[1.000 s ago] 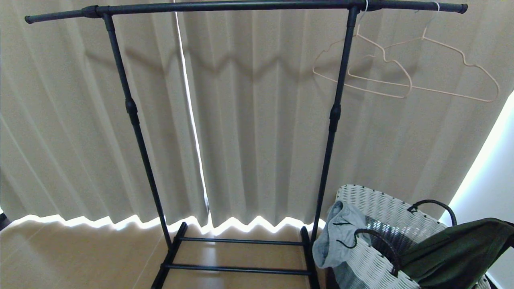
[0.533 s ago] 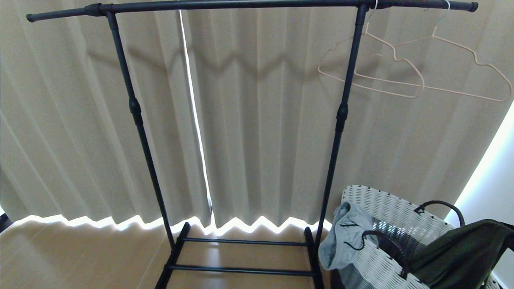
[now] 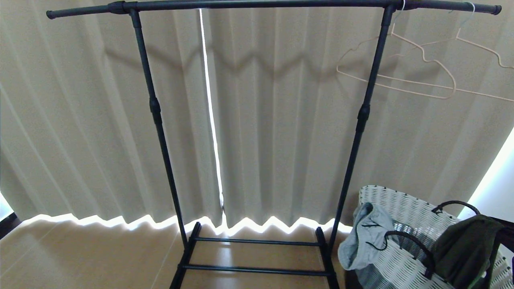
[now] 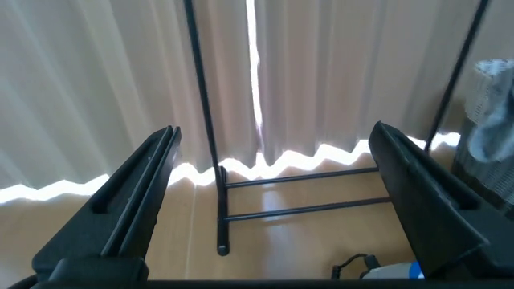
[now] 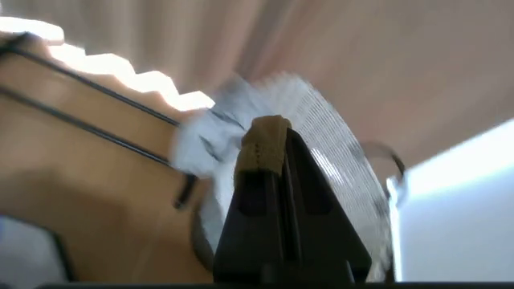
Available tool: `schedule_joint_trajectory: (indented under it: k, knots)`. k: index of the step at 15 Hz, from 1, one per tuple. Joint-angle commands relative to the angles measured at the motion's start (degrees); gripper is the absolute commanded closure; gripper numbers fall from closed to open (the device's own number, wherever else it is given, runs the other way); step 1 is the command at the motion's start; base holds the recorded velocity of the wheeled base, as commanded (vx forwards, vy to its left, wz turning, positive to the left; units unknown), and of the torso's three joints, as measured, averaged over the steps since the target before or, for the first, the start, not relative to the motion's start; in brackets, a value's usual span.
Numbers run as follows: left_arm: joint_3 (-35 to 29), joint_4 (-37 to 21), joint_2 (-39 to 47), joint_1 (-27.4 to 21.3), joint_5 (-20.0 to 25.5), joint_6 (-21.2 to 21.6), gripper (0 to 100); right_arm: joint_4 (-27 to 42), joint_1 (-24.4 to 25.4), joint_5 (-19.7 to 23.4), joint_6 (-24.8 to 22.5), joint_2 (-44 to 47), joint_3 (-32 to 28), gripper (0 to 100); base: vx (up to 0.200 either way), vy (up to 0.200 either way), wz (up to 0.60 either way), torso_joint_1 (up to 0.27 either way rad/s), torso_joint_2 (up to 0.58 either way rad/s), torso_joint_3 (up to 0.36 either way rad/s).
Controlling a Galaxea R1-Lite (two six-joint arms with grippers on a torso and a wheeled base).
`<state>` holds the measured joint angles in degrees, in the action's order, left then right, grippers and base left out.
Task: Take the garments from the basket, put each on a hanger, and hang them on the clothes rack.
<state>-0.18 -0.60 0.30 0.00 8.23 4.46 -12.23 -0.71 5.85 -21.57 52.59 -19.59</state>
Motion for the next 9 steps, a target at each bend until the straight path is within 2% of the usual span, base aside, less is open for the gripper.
schedule_joint_trajectory:
  k: [1,3,5,6,7,9]
  knots:
    - [0.01,-0.02,0.05,0.00,0.82,0.99,0,0.45,4.75,1.80,0.30,1.90,-3.35,100,0.000,0.000,0.00,0.000,0.00,0.000]
    - [0.01,0.07,0.13,-0.09,3.72,3.18,0,0.01,6.86,1.88,0.38,4.10,-6.07,100,0.000,0.000,0.00,0.000,0.00,0.000]
    - [-2.28,0.42,0.13,-0.18,10.40,4.06,0,-0.17,11.43,1.88,2.67,7.61,-11.17,100,0.000,0.000,0.00,0.000,0.00,0.000]
    - [-5.62,0.33,1.01,-0.35,13.92,4.06,0,-0.17,15.12,1.88,4.95,9.20,-14.25,100,0.000,0.000,0.00,0.000,0.00,0.000]
    - [-9.66,0.33,4.79,-0.35,16.20,4.06,0,-0.17,17.85,1.80,6.62,10.43,-16.62,100,0.000,0.000,0.00,0.000,0.00,0.000]
    - [-18.27,1.39,16.39,-0.35,17.17,3.89,0,-0.17,20.75,1.80,8.65,12.36,-20.05,100,0.000,0.000,0.00,0.000,0.00,0.000]
